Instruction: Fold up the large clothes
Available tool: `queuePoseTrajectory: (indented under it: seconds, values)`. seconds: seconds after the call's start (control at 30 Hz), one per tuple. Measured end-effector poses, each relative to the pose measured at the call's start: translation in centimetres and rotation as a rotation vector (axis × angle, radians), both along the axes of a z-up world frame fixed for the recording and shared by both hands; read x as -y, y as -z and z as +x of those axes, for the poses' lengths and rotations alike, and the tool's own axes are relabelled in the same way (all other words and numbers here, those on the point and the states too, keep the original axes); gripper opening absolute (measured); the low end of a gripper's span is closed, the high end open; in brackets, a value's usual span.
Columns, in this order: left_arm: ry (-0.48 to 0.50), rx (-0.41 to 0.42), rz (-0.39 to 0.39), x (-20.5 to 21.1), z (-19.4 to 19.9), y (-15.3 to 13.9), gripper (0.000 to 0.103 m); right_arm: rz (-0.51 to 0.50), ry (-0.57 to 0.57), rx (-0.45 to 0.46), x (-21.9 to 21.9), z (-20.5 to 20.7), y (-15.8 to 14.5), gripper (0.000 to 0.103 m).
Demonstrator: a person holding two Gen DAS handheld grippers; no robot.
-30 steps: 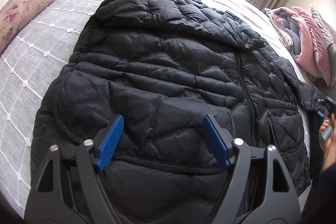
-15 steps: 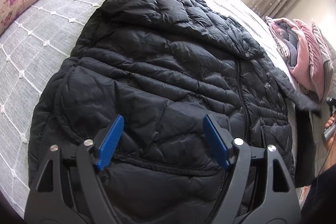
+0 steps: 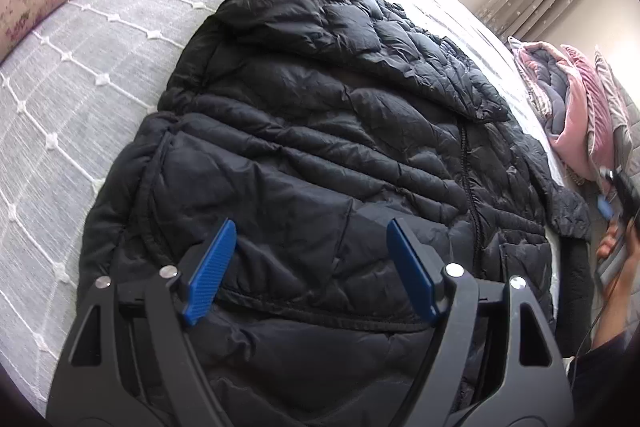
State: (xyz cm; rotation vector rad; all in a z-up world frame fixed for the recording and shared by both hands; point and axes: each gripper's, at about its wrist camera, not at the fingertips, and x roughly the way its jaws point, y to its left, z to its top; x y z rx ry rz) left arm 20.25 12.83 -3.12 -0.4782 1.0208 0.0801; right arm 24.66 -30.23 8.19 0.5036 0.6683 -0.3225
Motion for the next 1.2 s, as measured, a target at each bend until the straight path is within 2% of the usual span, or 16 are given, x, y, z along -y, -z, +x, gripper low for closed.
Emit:
queuePoseTrajectory:
  seconds: [0.17, 0.27, 0.33, 0.37, 0.4, 0.47, 0.5, 0.53, 0.6, 0.7, 0.83, 1.0, 1.07, 1.2]
  values:
    - [0.001, -0.008, 0.012, 0.4, 0.3, 0.1, 0.078, 0.184, 0.24, -0.006, 11.3, -5.1, 5.3, 0.082]
    - [0.006, -0.015, 0.036, 0.9, 0.5, 0.2, 0.078, 0.275, 0.361, 0.063, 15.7, -8.1, 6.0, 0.081]
    - [0.012, -0.018, 0.044, 1.2, 0.7, 0.3, 0.078, 0.3, 0.383, 0.094, 17.5, -8.6, 6.1, 0.079]
    - [0.015, -0.017, 0.046, 1.2, 0.7, 0.3, 0.078, 0.282, 0.38, 0.082, 17.7, -8.3, 5.7, 0.079]
    - [0.015, -0.017, 0.049, 1.2, 0.8, 0.4, 0.078, 0.254, 0.377, 0.069, 17.5, -7.6, 5.2, 0.077]
    - [0.013, -0.018, 0.05, 1.2, 0.9, 0.5, 0.078, 0.19, 0.358, 0.032, 17.0, -5.6, 4.6, 0.064]
    - [0.012, -0.02, 0.05, 1.1, 1.0, 0.6, 0.078, 0.169, 0.344, 0.01, 16.9, -4.6, 4.5, 0.048]
    - [0.011, -0.021, 0.05, 1.1, 1.0, 0.7, 0.078, 0.158, 0.333, -0.011, 16.6, -3.6, 4.6, 0.027]
    - [0.009, -0.02, 0.047, 0.9, 1.0, 0.7, 0.078, 0.128, 0.342, -0.075, 16.6, -2.3, 4.7, 0.009]
    - [0.008, -0.016, 0.041, 0.8, 1.0, 0.6, 0.078, 0.094, 0.343, -0.056, 16.2, -2.4, 4.1, 0.004]
    - [0.006, -0.015, 0.028, 0.6, 1.0, 0.5, 0.078, 0.05, 0.274, 0.078, 14.1, -2.9, 0.5, 0.003]
    - [0.002, -0.01, 0.019, 0.5, 0.9, 0.3, 0.078, -0.035, 0.192, 0.131, 10.4, -1.7, -3.1, 0.003]
    - [-0.001, -0.011, 0.015, 0.5, 0.9, 0.4, 0.078, -0.051, 0.13, 0.165, 8.1, -1.1, -4.8, 0.003]
    - [-0.005, -0.014, -0.022, 0.1, 1.0, 0.3, 0.078, -0.177, -0.069, 0.21, 0.5, 0.9, -9.6, 0.003]
